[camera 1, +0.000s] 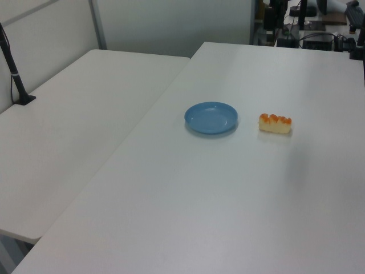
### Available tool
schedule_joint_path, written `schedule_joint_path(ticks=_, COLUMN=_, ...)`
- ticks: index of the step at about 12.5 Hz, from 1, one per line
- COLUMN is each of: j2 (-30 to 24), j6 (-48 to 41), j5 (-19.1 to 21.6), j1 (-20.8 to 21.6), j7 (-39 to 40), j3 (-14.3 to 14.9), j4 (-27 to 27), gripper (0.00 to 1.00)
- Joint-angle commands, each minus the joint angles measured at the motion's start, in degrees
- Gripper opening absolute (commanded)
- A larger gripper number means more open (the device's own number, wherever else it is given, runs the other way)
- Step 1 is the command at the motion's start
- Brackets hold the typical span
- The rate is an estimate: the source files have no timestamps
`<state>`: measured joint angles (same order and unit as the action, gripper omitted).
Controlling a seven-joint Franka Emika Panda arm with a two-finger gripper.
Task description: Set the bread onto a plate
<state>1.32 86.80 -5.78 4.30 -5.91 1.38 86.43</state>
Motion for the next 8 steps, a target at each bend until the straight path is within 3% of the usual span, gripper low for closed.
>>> schedule_joint_path(ticks=1, j2=-1.8, j6=-3.6, j5=-0.1, j1=0.0, j7=0.8, j3=-0.7, j4=1.6, gripper=1.00)
schedule_joint_path(ticks=4, j2=-2.7, j6=-5.2, j5=0.2, j1=-0.3, j7=1.0, j3=-1.2, j4=2.9, gripper=1.00)
schedule_joint_path(ticks=8, j2=-11.8, j6=1.3, j5=0.3, j1=-0.5, j7=0.4, j3=-3.7, j4=18.6, gripper=1.00)
